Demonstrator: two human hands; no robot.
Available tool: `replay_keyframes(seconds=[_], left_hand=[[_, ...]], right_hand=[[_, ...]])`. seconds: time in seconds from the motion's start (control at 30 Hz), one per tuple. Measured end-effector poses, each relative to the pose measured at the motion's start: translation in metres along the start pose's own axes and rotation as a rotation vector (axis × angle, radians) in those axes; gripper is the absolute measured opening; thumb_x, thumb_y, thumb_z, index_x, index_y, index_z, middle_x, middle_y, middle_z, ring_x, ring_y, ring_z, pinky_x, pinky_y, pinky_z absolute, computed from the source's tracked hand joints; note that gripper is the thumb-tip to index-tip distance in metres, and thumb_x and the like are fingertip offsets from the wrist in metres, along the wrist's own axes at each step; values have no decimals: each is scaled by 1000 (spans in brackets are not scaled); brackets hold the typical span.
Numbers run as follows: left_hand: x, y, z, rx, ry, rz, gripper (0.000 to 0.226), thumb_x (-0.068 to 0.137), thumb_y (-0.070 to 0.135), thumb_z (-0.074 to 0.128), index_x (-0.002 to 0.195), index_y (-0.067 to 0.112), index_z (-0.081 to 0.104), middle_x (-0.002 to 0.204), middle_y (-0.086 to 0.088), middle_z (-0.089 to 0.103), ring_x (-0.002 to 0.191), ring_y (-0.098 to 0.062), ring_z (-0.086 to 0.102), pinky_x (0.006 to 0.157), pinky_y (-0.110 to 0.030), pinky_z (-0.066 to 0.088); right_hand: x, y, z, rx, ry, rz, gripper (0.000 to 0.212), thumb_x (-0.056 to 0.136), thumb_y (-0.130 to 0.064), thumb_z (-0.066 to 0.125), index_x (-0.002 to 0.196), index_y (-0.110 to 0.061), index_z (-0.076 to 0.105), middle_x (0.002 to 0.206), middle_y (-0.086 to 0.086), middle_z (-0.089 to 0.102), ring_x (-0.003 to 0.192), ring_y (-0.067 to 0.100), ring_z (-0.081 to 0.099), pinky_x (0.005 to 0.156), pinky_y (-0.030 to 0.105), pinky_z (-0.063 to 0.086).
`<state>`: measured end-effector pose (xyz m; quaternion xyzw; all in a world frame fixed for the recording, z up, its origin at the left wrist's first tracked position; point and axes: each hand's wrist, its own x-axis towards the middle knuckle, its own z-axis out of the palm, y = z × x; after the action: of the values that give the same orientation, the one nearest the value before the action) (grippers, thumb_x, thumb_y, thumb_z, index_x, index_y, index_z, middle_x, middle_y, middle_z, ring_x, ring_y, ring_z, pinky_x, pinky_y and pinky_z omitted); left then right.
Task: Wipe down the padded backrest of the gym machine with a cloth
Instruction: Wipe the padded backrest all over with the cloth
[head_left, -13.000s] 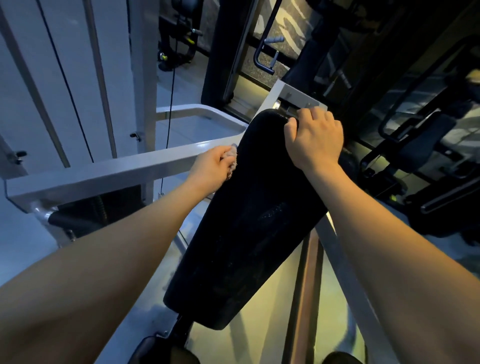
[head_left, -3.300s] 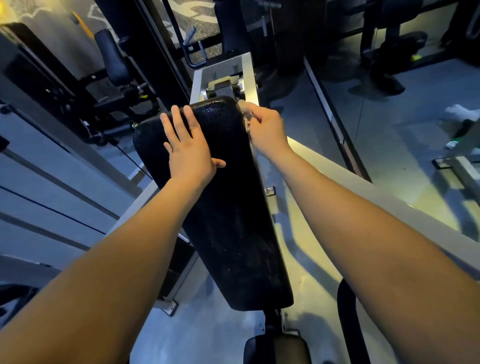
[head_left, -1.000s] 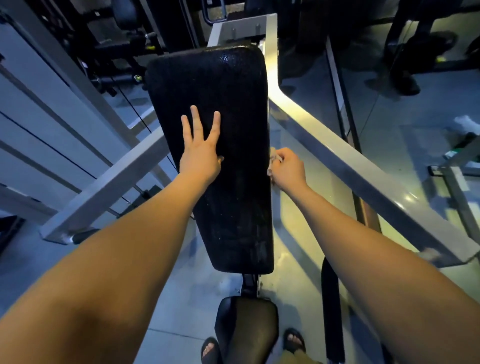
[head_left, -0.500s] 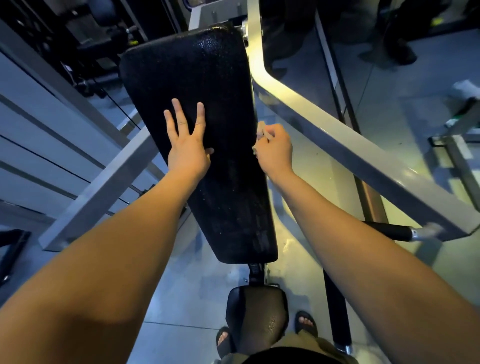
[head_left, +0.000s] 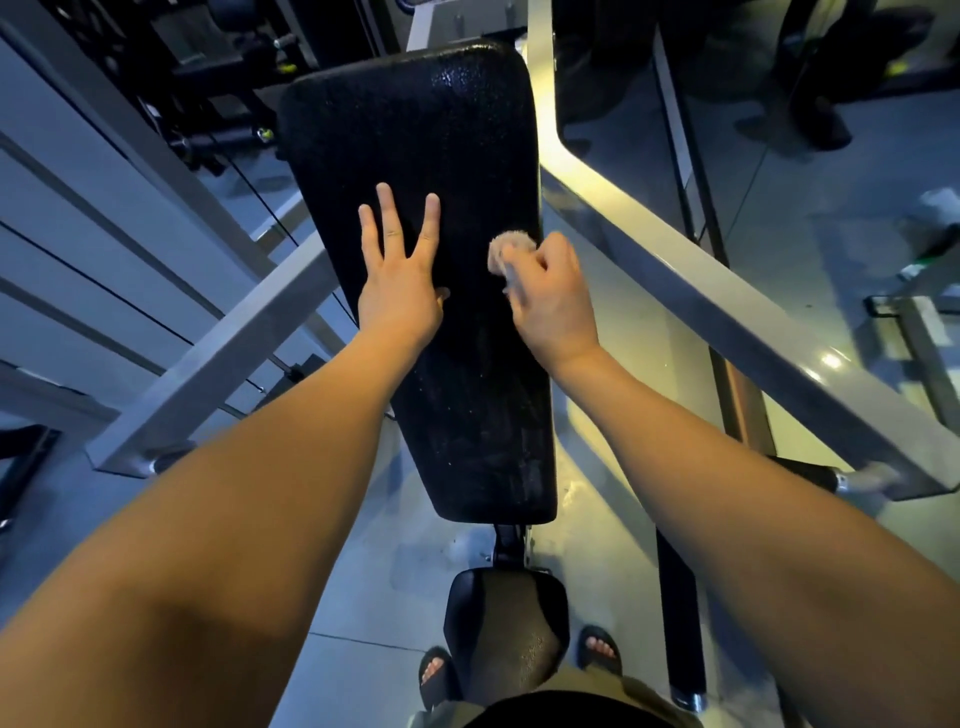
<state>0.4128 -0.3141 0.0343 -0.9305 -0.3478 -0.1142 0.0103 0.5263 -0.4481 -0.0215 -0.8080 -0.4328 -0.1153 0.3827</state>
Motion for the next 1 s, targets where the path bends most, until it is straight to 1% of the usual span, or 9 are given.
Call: replay_keyframes(seconds=[0.07,0.2,0.3,0.43,0.57,0.7,0.8,0.9,1.0], left_hand=[[1,-3,-1,-8,4,10,108,92,25,72,158,41,-12,164,-5,-31,153,-36,-19,75,-29,49],[0,-8,-1,-29,-4,23,110,92,23,72,157,45,-14,164,-2,-32,153,-34,-19,71,-27,51],[1,-8,-1,-36,-3,20,110,92,23,72,156,46,-15,163,-1,-33,153,-33,-20,72,-28,53],[0,-7,0,-28,4,13,111,91,22,72,156,47,-15,163,-1,-33,153,-33,-20,73,-31,56],[1,-11,-2,-35,6,29,110,92,23,71,155,49,-15,163,1,-33,154,-32,-19,74,-29,54],[0,-14,-2,-47,0,40,109,92,22,70,155,49,-14,163,2,-33,154,-31,-18,79,-33,56],[2,-15,-1,-25,12,35,108,92,25,69,155,47,-15,164,-1,-32,154,-33,-17,88,-37,55],[1,-14,0,-9,24,46,106,92,26,69,156,46,-13,165,-3,-29,154,-34,-16,96,-42,48],[1,-16,1,-12,20,57,106,92,27,69,157,46,-13,165,-3,-29,154,-33,-15,99,-44,46]], right_hand=[[-26,6,14,-86,-121,-31,36,93,-3,61,129,-9,64,113,16,53,101,32,50,77,39,47],[-58,12,18,-209,-315,-163,29,89,-1,71,116,-9,63,104,10,51,91,28,52,55,37,48],[-22,-5,-5,-128,-136,-216,23,91,-2,56,111,-11,65,98,10,49,88,31,50,55,33,39],[28,-19,-24,-199,103,-256,38,96,-13,41,126,-9,64,102,14,53,90,32,51,57,31,35],[-23,3,14,-264,-114,-271,47,84,-2,72,129,-9,61,118,9,51,94,30,50,55,37,43],[-79,19,27,-290,-424,-286,48,79,-1,78,123,-11,61,112,8,50,95,27,51,54,31,35],[-44,-1,9,-216,-254,-308,32,84,1,62,113,-13,60,101,9,45,88,29,45,51,38,36],[17,-23,-13,-197,28,-324,32,93,-7,49,121,-12,63,100,10,47,87,28,44,53,35,36],[30,-21,-1,-262,12,-301,36,100,-15,51,134,-17,59,115,9,55,99,27,49,61,33,36]])
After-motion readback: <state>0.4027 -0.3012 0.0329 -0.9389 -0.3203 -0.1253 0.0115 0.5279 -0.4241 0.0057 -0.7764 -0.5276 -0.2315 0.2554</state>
